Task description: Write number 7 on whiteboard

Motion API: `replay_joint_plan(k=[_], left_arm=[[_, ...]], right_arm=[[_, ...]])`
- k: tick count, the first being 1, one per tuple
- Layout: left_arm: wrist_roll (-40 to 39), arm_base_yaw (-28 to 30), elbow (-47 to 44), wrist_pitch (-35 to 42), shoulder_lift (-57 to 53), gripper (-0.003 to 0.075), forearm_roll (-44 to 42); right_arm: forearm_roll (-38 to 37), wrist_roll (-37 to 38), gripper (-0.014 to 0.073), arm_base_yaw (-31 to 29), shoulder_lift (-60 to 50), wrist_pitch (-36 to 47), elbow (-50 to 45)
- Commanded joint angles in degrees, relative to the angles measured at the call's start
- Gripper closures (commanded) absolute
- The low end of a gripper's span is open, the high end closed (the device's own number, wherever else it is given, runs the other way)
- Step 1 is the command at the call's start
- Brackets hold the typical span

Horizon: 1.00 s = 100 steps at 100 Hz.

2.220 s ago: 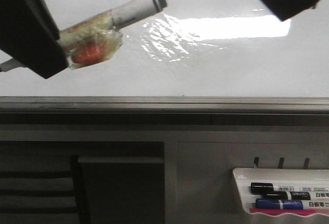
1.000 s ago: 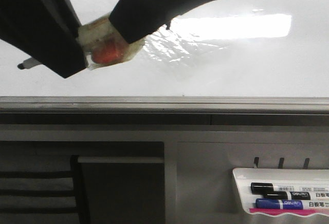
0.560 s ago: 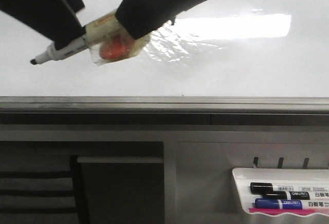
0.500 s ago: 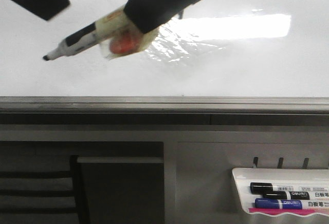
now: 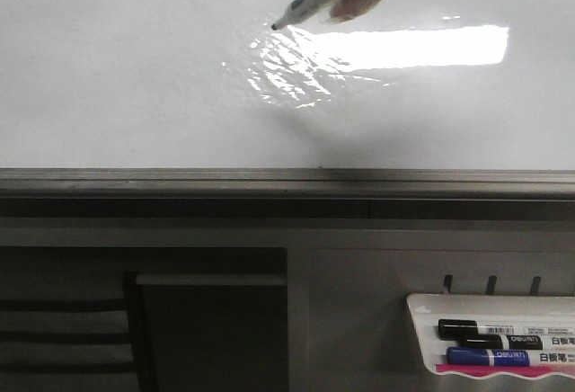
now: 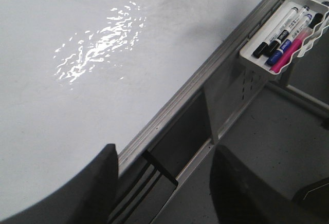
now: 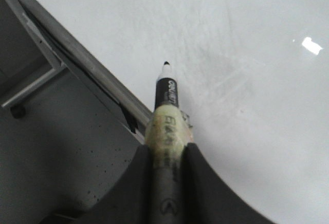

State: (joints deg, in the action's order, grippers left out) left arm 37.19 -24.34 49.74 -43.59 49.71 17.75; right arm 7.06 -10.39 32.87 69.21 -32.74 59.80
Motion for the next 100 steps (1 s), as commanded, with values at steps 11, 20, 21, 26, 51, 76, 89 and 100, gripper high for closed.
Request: replay_joint_plan(k=[11, 20, 21, 26, 51, 76, 89, 100], left_arm=[[-0.57, 0.22, 1.13, 5.99, -0.5, 0.0349, 2.45], [-0.57, 0.22, 1.13, 7.34, -0.5, 0.0355, 2.8], [-0.57, 0.22, 1.13, 7.49, -0.5, 0.0355, 2.81], [-0.57, 0.22, 1.13, 7.89, -0.5, 0.0355, 2.81], [-0.57, 0.22, 1.13, 9.02, -0.5, 0.0355, 2.81], [-0.57, 0.22, 1.13, 9.09, -0.5, 0.0355, 2.81], [-0.57, 0.22, 1.13, 9.9, -0.5, 0.0355, 2.81], [-0.57, 0.22, 1.13, 11.14, -0.5, 0.0355, 2.81]], right_arm=[[-0.83, 1.42, 0.0638, 0.11, -0.22, 14.03, -1.49], [-0.73, 1.42, 0.0638, 0.11, 1.27, 15.12, -1.83], [-0.72, 1.42, 0.0638, 0.11, 1.39, 15.13, -1.83], [-0.14, 1.42, 0.0638, 0.11, 2.26, 16.04, -1.83], [0.74, 1.42, 0.0638, 0.11, 7.85, 21.91, -1.83], [0.62, 1.42, 0.0638, -5.28, 7.15, 16.31, -1.83], [0.62, 1.42, 0.0638, -9.76, 5.57, 11.49, -1.83], [0.62, 1.42, 0.0638, -10.51, 5.35, 11.63, -1.83]])
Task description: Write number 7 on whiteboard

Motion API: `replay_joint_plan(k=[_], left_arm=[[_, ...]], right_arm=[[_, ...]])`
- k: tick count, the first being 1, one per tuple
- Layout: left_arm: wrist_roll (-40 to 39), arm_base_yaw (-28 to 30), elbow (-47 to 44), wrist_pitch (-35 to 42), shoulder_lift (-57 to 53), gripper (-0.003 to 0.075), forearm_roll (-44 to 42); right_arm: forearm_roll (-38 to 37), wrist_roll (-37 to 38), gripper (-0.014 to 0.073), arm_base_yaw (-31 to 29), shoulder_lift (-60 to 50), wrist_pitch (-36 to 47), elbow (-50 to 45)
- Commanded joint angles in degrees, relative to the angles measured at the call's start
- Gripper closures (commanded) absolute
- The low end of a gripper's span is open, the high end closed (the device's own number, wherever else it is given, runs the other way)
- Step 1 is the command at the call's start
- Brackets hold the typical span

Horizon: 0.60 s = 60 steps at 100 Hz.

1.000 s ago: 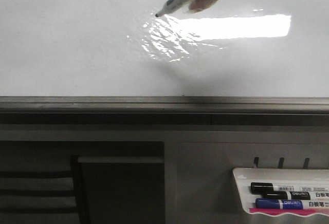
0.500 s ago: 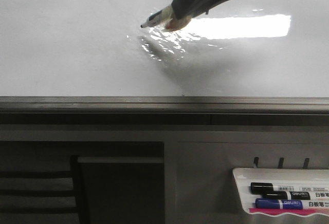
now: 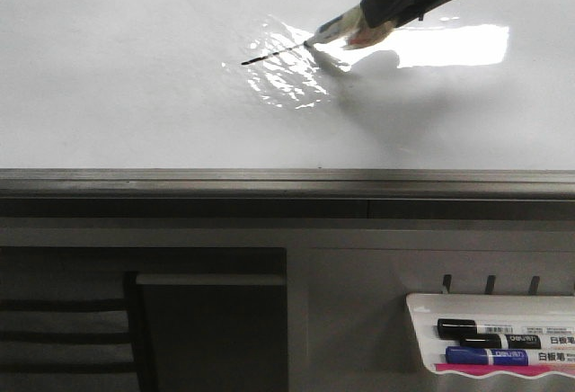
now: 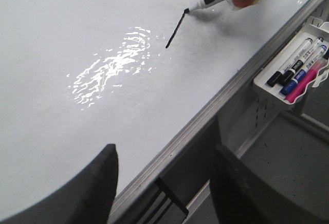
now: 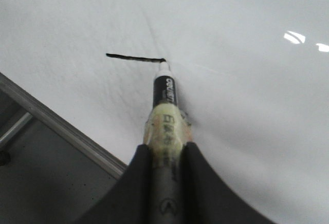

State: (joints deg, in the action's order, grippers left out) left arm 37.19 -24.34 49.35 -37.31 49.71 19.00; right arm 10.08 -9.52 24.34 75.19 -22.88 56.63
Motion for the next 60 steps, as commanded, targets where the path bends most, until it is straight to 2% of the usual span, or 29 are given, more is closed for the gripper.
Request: replay_joint_plan(k=[1, 25, 47, 60], left_arm=[[-0.57, 0.22, 1.52, 4.96, -0.5, 0.0355, 1.55], [-0.57, 0.22, 1.52, 5.44, -0.5, 0.0355, 1.55], [-0.57, 0.22, 1.52, 6.14, -0.5, 0.0355, 1.55], [-0.57, 0.22, 1.52, 6.92, -0.5, 0.0355, 1.55]], right_arm=[[-2.4, 0.55, 0.0638, -1.98, -0.62, 1.77, 1.34], [-1.05, 0.55, 0.0638, -1.07, -0.37, -0.38, 0.74], [-0.93, 0.55, 0.0638, 5.09, 1.58, 1.23, -5.0], [-1.01, 0.55, 0.0638, 6.29, 1.82, 2.96, -5.0]])
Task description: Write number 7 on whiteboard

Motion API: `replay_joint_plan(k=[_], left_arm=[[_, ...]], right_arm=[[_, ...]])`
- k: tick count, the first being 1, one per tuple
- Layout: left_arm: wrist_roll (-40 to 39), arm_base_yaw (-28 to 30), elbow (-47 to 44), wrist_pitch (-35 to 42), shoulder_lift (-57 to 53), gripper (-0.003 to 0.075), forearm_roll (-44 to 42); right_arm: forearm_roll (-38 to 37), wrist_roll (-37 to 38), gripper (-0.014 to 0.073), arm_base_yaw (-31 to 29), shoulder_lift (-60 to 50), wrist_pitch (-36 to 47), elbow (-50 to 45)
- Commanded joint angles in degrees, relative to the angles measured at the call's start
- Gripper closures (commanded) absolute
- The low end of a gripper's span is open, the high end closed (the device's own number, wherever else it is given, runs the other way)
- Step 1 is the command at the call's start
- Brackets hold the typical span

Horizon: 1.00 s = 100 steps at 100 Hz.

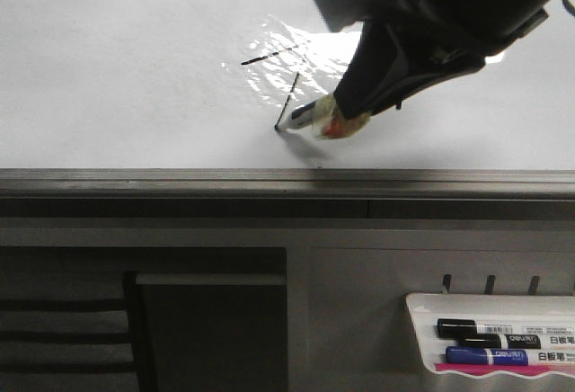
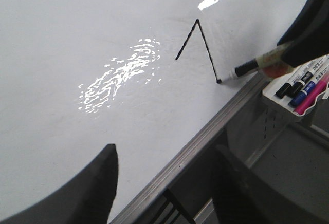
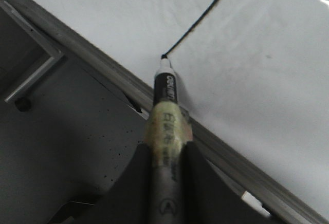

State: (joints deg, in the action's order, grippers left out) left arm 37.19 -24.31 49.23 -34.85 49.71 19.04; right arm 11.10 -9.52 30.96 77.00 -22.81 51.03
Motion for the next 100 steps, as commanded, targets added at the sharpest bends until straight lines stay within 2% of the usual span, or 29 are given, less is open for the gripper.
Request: replay_joint_plan(k=[1, 17, 33, 44, 53, 62, 71, 100], left_arm=[[-0.57, 0.18, 1.65, 4.46, -0.5, 0.0355, 1.51], [-0.02, 0.18, 1.8, 3.02, -0.24, 0.0355, 1.51], [2.86, 0.18, 5.41, -8.45, 2.99, 0.0355, 1.97], [10.47, 0.18, 7.69, -16.02, 6.9, 0.0355, 6.73], [16.95, 0.18, 8.63, -18.23, 10.16, 0.0355, 12.88], [23.74, -0.64, 8.68, -18.1, 12.78, 0.0355, 17.9], [27.63, -3.7, 8.68, -16.7, 14.79, 0.0355, 20.13], [30.2, -18.58, 8.98, 0.25, 19.02, 0.0355, 18.48]], right_arm=[[-2.03, 0.55, 0.0638, -0.33, 0.01, 2.9, 0.6], [-2.03, 0.55, 0.0638, -0.23, -1.61, 2.4, 0.71], [-2.03, -0.81, 0.0638, 2.08, -8.19, -0.54, 0.71], [-2.03, -8.83, 0.0638, 4.79, -13.4, -3.72, 0.71], [-2.03, -18.75, 0.0638, 7.26, -17.45, -7.21, 0.71], [-2.27, -30.0, 0.0638, 9.25, -20.64, -9.21, 0.71], [-2.27, -37.38, 0.0638, 9.93, -23.02, -9.47, 0.71], [-2.27, -38.51, 0.0638, 9.86, -23.87, -9.49, 0.71]])
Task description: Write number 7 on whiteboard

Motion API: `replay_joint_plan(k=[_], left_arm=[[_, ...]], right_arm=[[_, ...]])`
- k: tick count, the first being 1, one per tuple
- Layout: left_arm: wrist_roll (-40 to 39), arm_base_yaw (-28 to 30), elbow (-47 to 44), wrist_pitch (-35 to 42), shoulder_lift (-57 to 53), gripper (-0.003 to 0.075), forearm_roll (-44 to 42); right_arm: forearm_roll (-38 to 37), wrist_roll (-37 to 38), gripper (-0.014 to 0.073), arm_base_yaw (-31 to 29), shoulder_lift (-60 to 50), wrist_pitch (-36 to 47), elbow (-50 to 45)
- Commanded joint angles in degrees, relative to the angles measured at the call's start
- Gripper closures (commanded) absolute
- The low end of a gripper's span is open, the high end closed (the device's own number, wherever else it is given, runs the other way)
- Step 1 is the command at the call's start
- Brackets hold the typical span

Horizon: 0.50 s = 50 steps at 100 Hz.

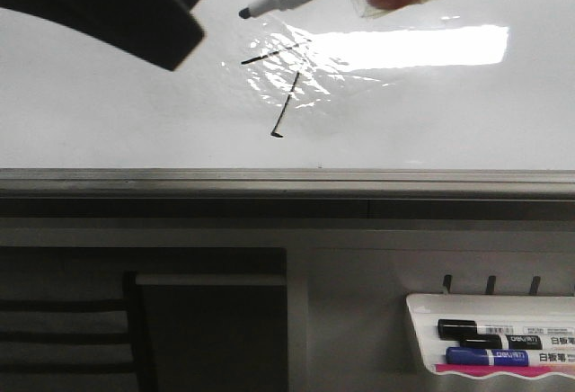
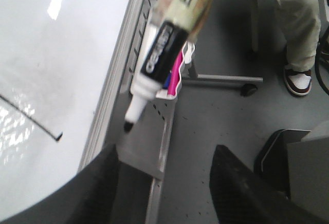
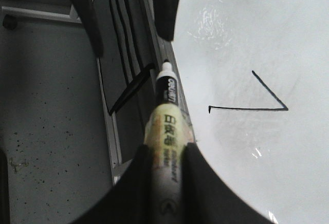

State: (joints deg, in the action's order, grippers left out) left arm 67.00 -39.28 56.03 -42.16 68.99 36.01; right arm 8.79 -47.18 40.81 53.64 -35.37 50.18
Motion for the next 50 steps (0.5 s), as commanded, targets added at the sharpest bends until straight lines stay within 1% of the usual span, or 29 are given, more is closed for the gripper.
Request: replay_joint_plan(k=[1, 15, 25, 32, 50], left_arm=[[0.38, -4.22, 2.18, 7.88, -0.06, 0.0355, 1.19], [0.38, -8.93, 2.18, 13.34, 0.82, 0.0355, -1.34], [0.38, -10.92, 2.18, 16.37, 1.07, 0.0355, -2.43], [0.38, -11.52, 2.18, 17.6, 1.41, 0.0355, -2.6], [0.38, -11.61, 2.18, 17.53, 3.03, 0.0355, -4.09]], right_arm=[[0.04, -0.85, 0.0638, 0.0, -0.5, 3.07, 1.57], [0.04, -0.85, 0.0638, 0.0, -0.18, 3.07, 1.57], [0.04, -0.85, 0.0638, 0.0, 0.01, 2.89, 1.57], [0.04, -0.85, 0.0638, 0.0, 0.01, 2.79, 1.57], [0.04, -0.85, 0.0638, 0.0, 0.01, 2.57, 1.57]])
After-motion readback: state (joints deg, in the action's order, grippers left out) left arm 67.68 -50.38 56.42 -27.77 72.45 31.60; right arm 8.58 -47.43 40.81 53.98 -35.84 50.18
